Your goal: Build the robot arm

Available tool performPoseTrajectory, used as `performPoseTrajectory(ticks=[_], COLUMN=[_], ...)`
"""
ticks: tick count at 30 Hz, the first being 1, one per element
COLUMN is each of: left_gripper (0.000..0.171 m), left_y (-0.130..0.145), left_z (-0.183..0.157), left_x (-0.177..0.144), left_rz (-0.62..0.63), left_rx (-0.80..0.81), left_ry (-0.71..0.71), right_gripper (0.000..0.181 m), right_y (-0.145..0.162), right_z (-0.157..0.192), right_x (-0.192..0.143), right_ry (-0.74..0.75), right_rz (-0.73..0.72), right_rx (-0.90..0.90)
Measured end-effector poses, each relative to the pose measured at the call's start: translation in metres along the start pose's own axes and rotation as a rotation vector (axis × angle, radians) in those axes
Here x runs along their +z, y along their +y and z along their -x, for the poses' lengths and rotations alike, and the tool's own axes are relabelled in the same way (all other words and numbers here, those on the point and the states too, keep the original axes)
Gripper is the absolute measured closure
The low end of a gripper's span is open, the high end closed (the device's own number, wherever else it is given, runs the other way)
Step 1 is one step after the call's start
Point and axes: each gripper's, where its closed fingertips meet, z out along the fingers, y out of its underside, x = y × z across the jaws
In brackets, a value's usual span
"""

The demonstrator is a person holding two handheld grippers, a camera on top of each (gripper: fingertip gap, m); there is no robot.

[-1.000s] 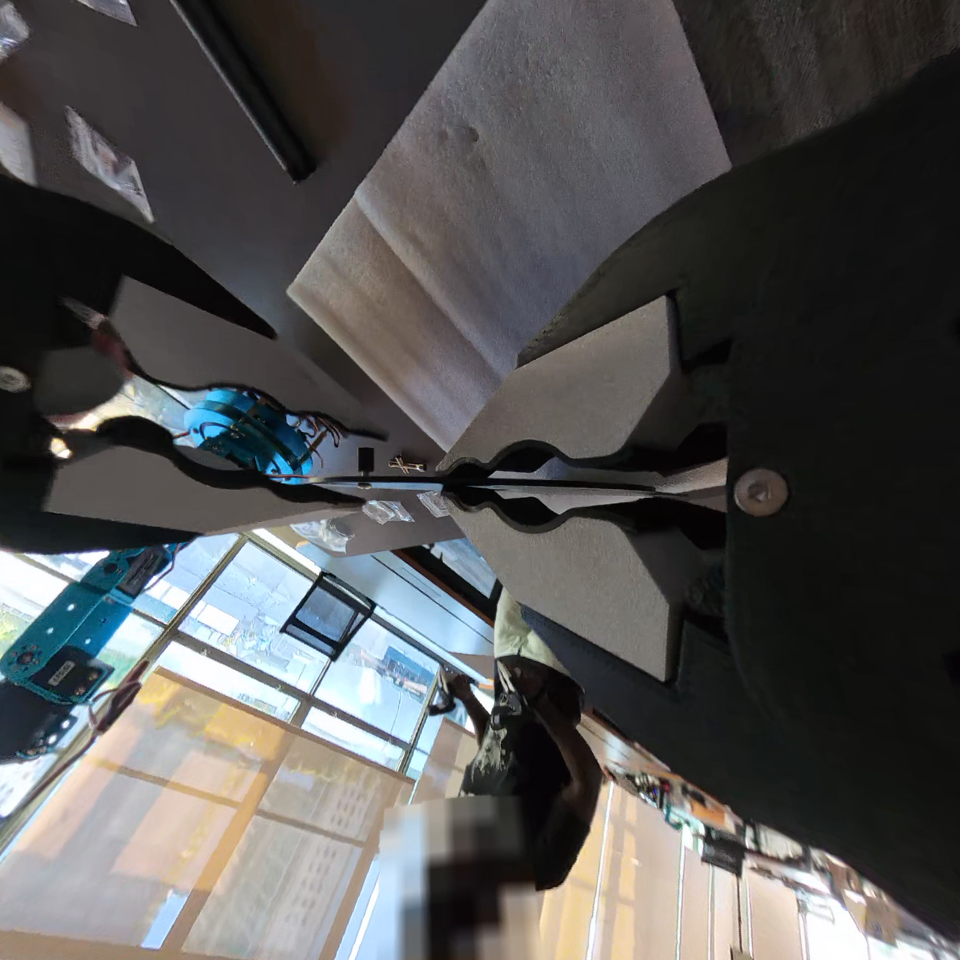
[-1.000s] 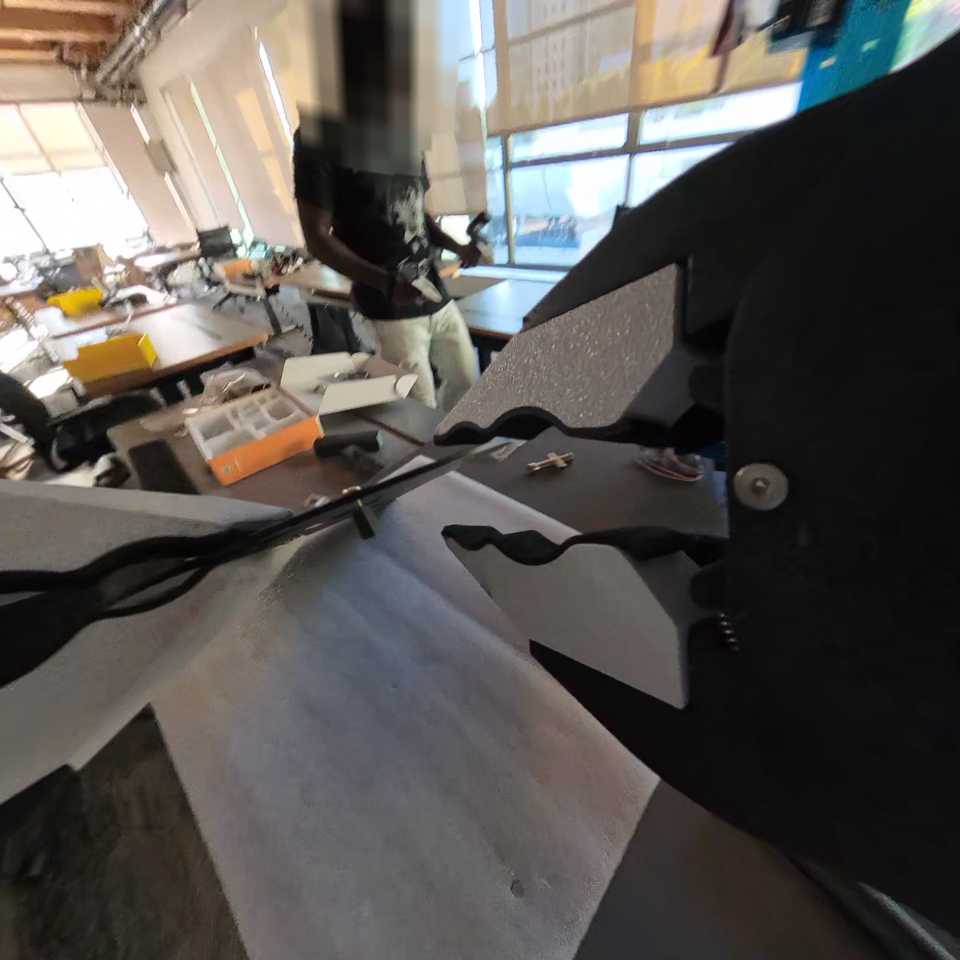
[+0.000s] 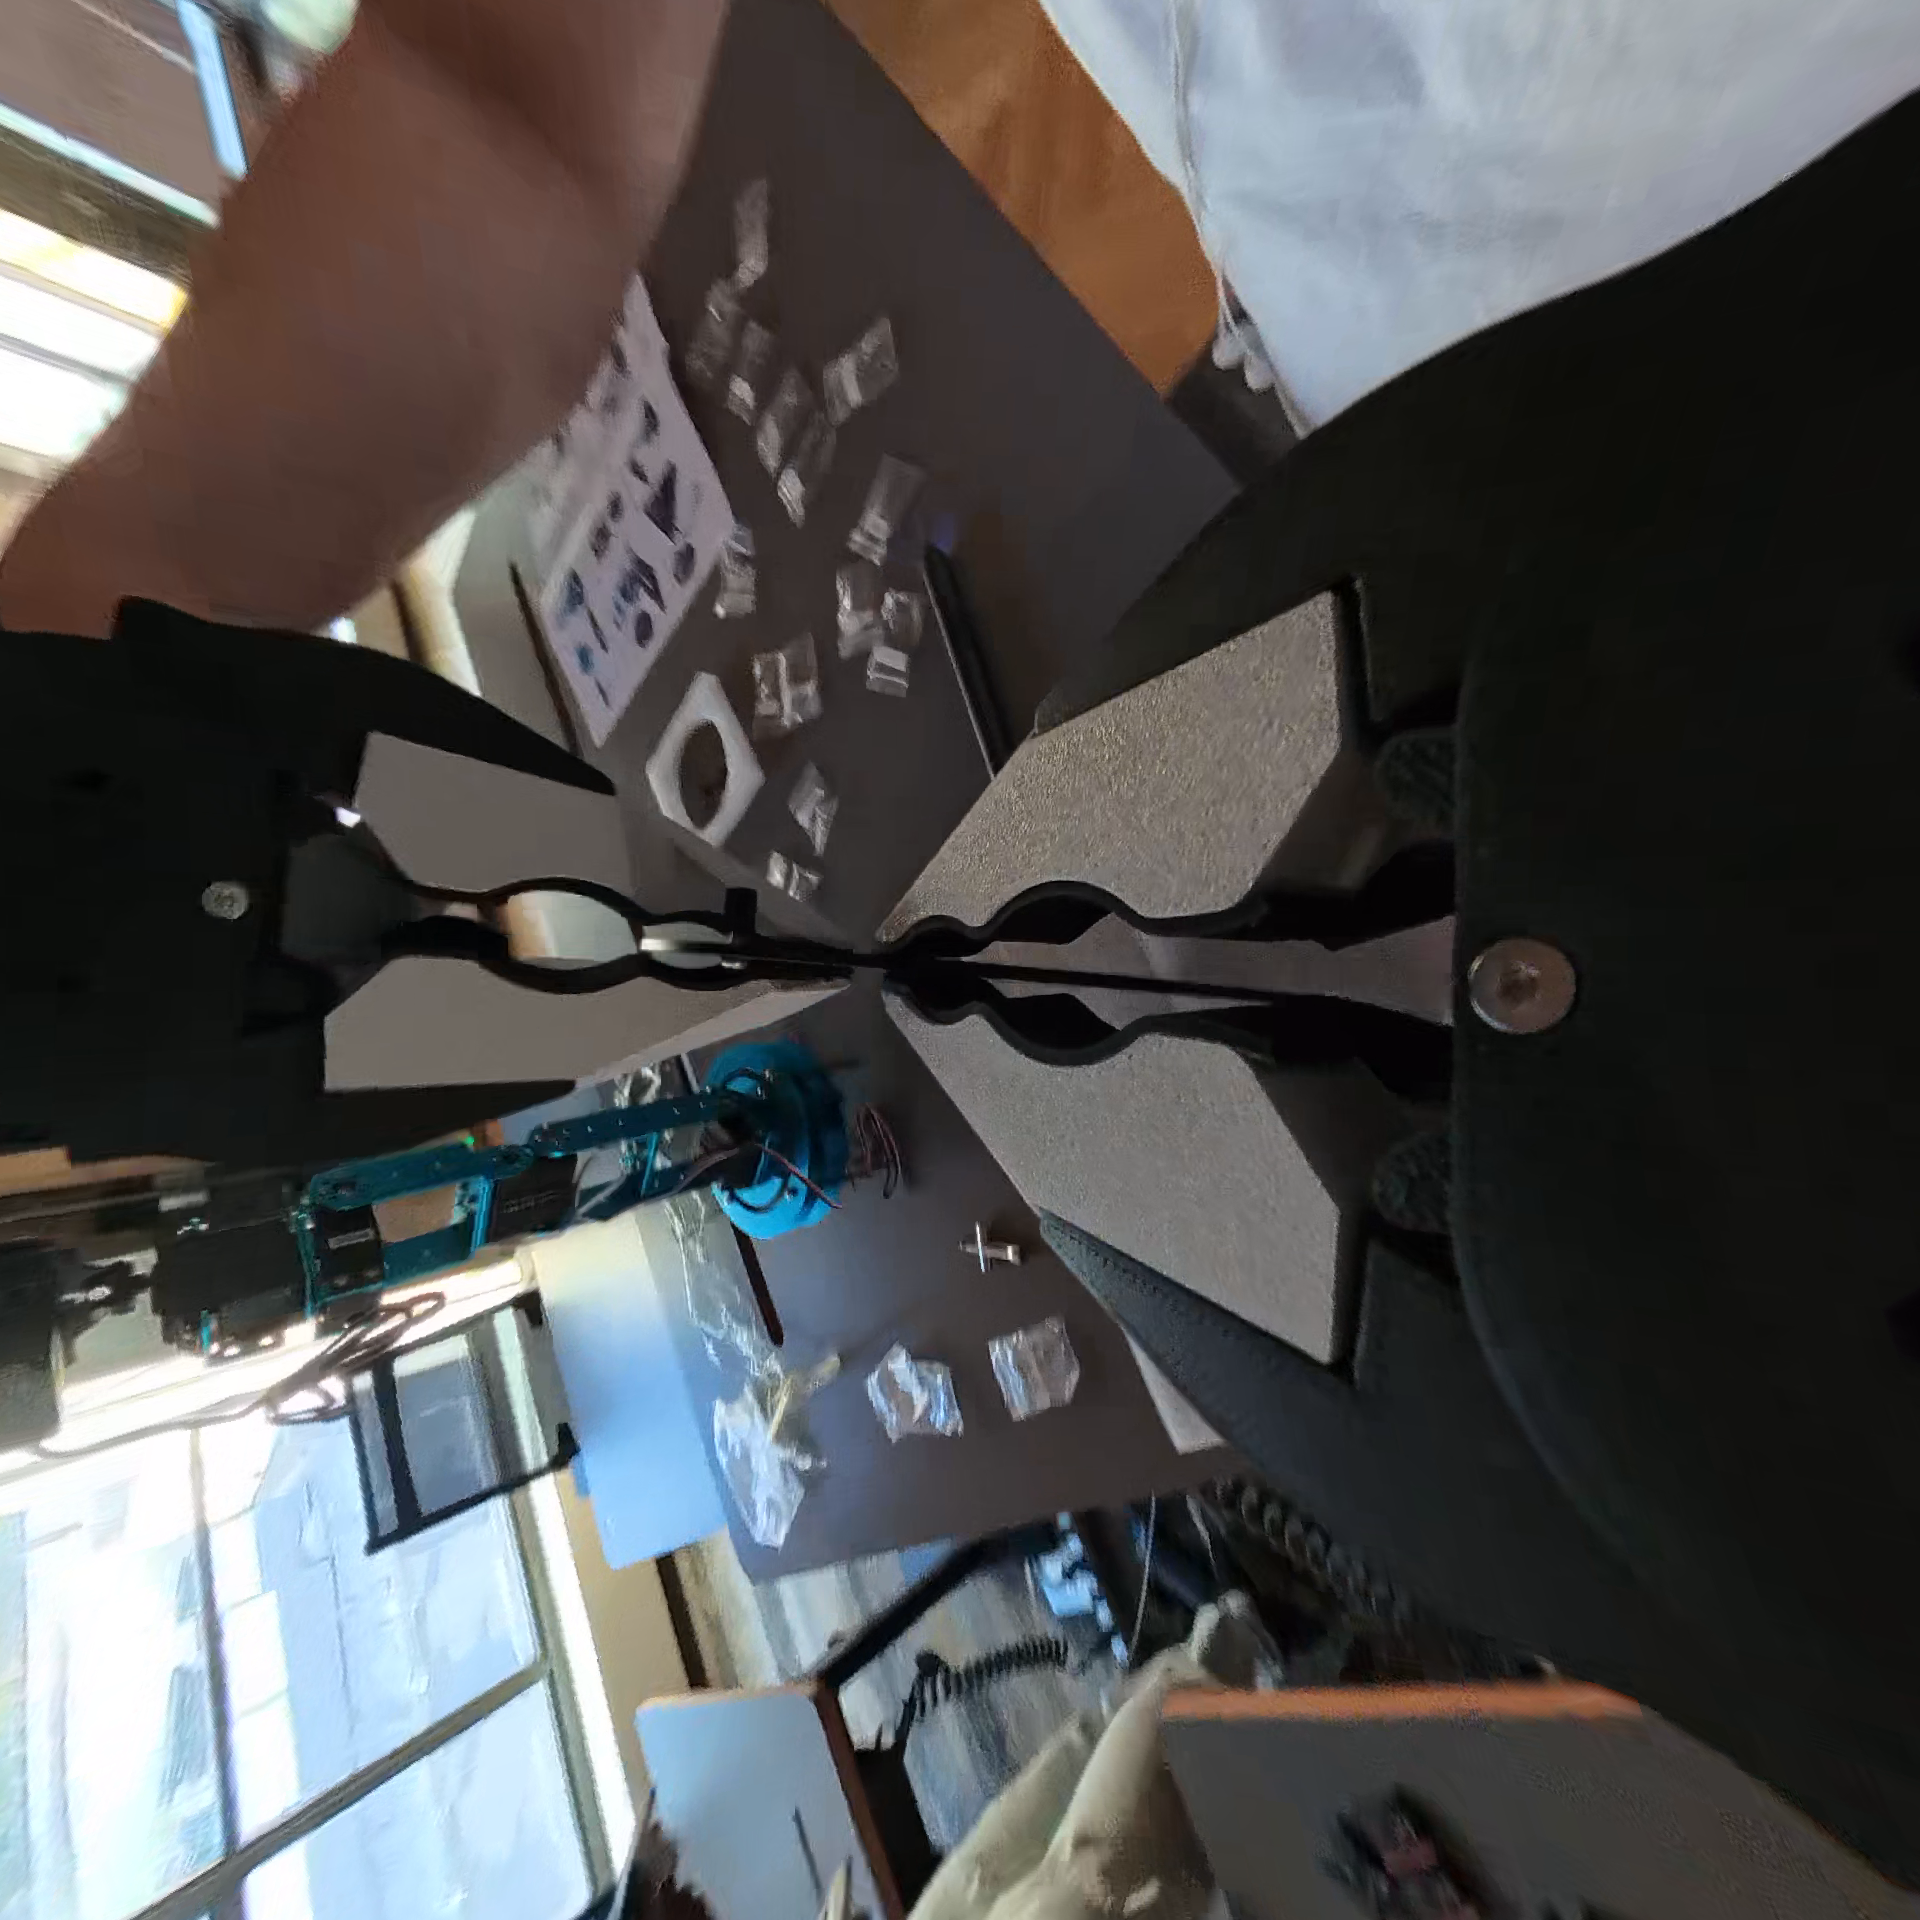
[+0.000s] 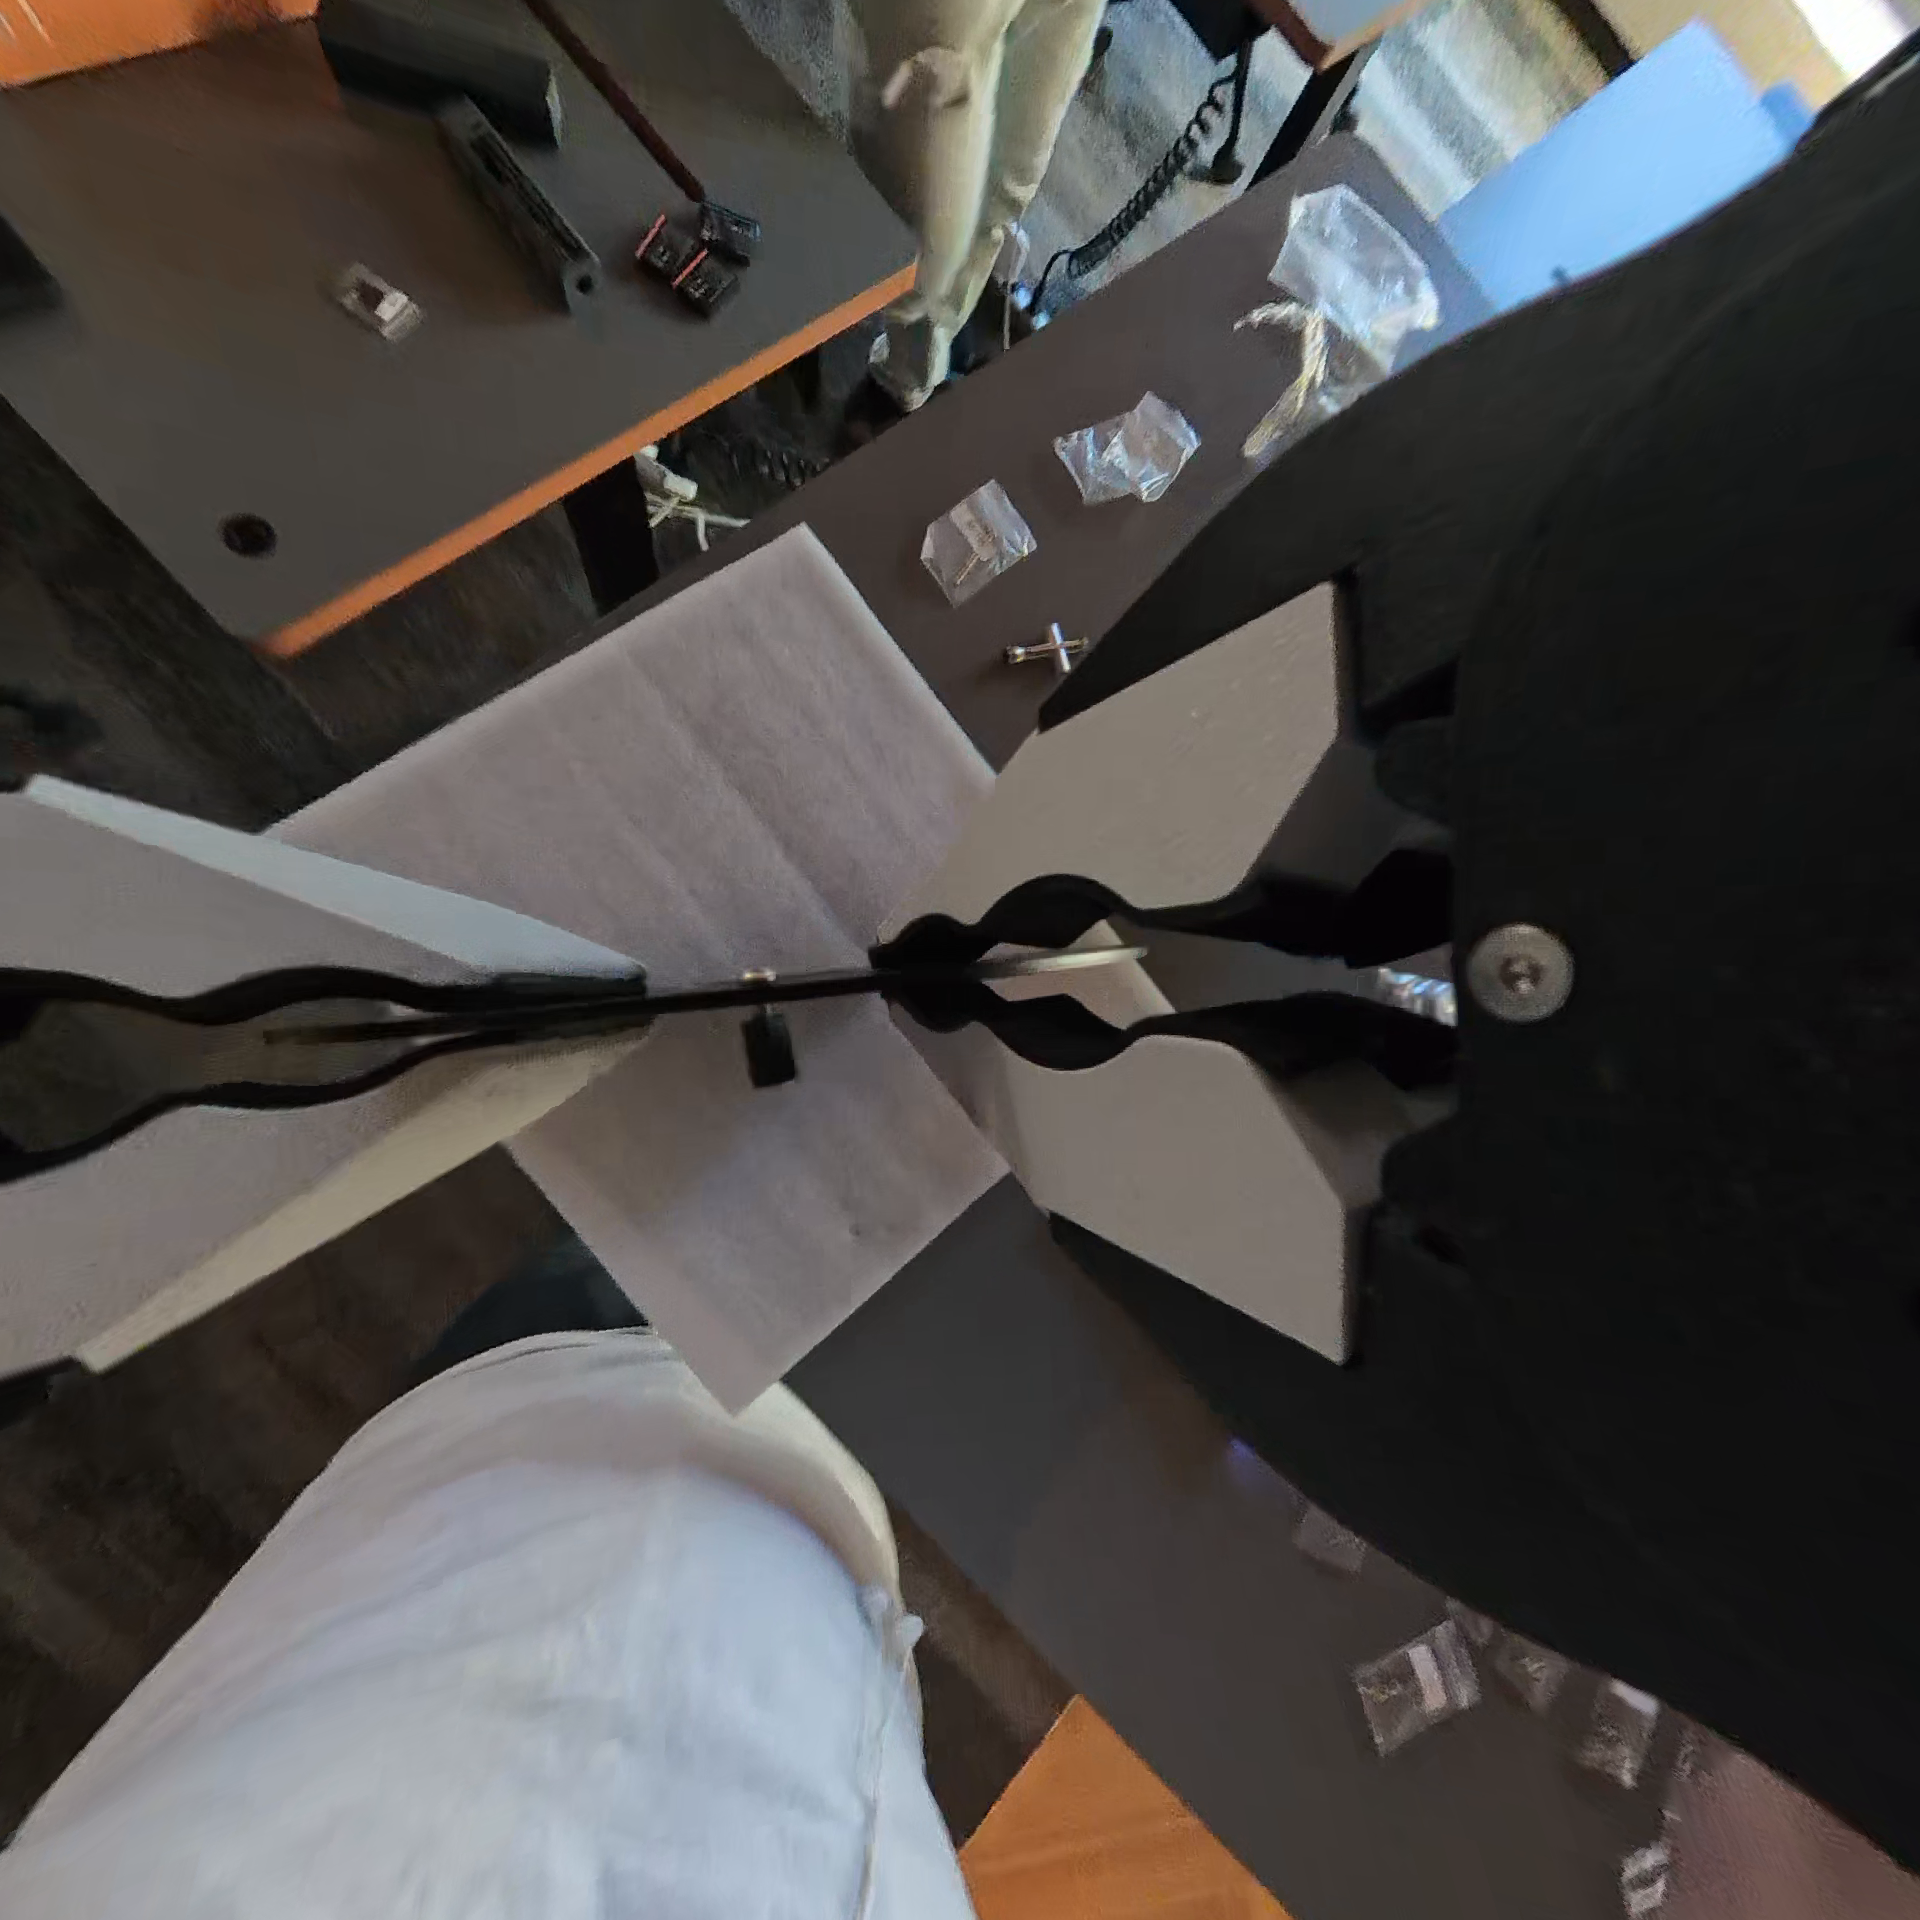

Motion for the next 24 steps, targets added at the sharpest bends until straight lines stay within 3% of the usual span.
performPoseTrajectory(ticks=[2, 4, 5, 6, 9, 13, 16, 19, 24], left_gripper=[0.171, 0.168, 0.151, 0.144, 0.141, 0.134, 0.146, 0.158, 0.159], left_y=[0.001, -0.002, -0.005, -0.009, -0.025, -0.025, -0.022, -0.019, -0.019], left_z=[0.003, 0.005, 0.007, 0.011, 0.012, 0.017, 0.015, 0.027, 0.043], left_x=[-0.001, 0.002, 0.003, 0.003, 0.0, 0.006, 0.014, 0.024, 0.028], left_rz=[-0.024, -0.069, -0.097, -0.113, -0.185, -0.152, -0.138, -0.141, -0.183], left_rx=[-0.035, 0.037, 0.07, 0.089, 0.116, 0.198, 0.226, 0.246, 0.269], left_ry=[0.031, 0.034, 0.033, 0.036, 0.119, 0.185, 0.243, 0.184, 0.107], right_gripper=[0.181, 0.181, 0.181, 0.181, 0.181, 0.181, 0.181, 0.181, 0.18], right_y=[0.001, 0.003, 0.003, 0.003, 0.003, 0.004, 0.003, 0.002, 0.003], right_z=[-0.002, -0.004, -0.007, -0.009, -0.012, -0.016, -0.023, -0.03, -0.042], right_x=[0.002, 0.002, 0.002, 0.002, 0.002, 0.002, 0.003, 0.004, 0.005], right_ry=[0.003, -0.01, -0.017, -0.024, -0.041, -0.063, -0.078, -0.091, -0.115], right_rz=[-0.014, -0.008, -0.017, -0.028, -0.046, -0.063, -0.087, -0.108, -0.148], right_rx=[0.018, 0.046, 0.057, 0.067, 0.075, 0.099, 0.128, 0.15, 0.18])
